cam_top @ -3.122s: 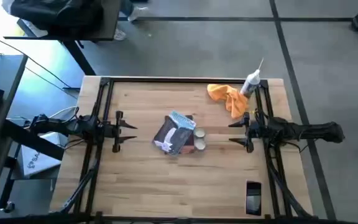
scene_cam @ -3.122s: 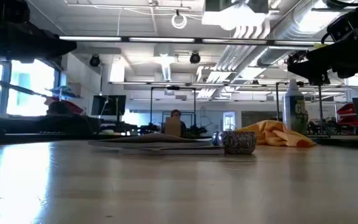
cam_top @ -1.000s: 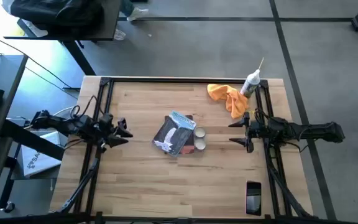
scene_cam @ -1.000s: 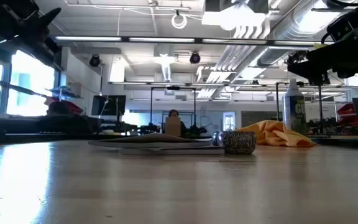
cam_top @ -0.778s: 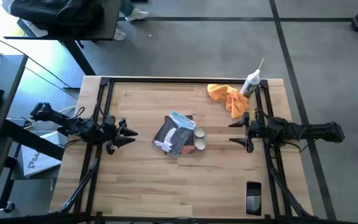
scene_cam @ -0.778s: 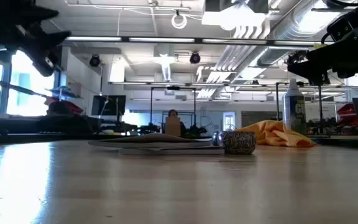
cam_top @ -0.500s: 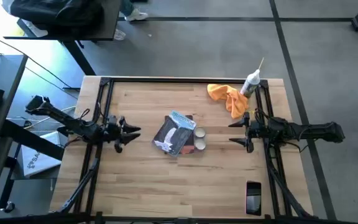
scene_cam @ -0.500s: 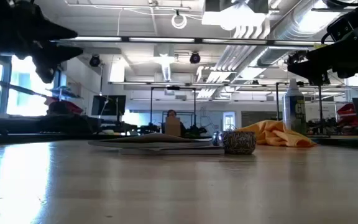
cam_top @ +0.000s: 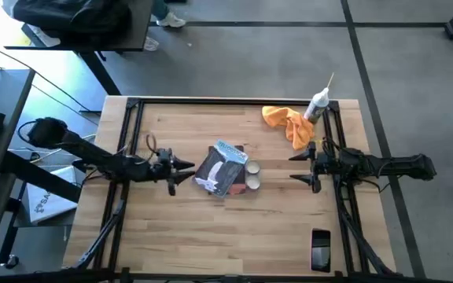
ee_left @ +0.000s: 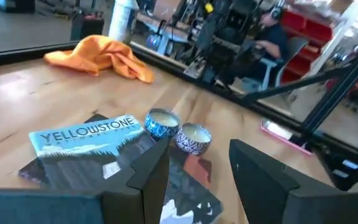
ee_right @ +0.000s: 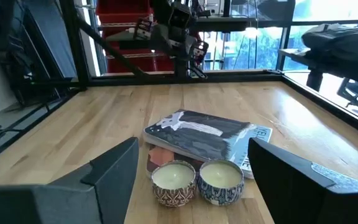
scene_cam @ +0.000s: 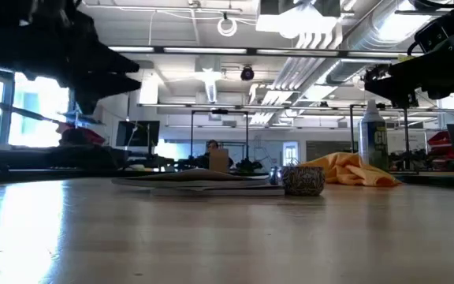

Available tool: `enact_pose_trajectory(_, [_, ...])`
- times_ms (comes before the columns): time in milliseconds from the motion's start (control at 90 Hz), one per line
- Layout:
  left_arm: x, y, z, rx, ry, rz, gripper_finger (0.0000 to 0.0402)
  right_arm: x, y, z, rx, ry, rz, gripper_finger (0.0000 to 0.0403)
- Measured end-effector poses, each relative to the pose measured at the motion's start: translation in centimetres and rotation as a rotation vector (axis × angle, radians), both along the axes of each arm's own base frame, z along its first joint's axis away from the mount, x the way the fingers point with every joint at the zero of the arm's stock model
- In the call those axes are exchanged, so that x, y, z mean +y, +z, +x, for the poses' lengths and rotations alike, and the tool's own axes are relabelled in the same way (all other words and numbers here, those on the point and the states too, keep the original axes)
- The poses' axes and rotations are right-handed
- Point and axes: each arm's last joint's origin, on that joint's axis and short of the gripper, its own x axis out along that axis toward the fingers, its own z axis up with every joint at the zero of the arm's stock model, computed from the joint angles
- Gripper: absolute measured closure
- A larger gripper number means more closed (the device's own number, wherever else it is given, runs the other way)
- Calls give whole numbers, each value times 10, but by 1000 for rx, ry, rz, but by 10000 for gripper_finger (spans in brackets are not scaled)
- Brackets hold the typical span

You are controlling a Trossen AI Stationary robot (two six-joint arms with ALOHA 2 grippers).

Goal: Apply microfiber cloth
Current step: Move the books to the top center of the table

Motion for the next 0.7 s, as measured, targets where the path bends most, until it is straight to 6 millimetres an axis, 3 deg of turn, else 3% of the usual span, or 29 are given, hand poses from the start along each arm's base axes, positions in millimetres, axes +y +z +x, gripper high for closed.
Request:
enact_pose_trajectory(233, [-6, 12, 41, 44, -11, 107, 252, 0, 0, 0, 0, 0, 0, 132])
enact_pose_trajectory(389, [1, 19, 59, 40, -17, 90, 252, 0, 0, 0, 0, 0, 0, 132])
enact_pose_trajectory(544, [30, 34, 75, 35, -15, 54, 252, 0, 0, 0, 0, 0, 0, 132])
enact_pose_trajectory(700, [74, 50, 95, 48, -27, 102, 252, 0, 0, 0, 0, 0, 0, 132])
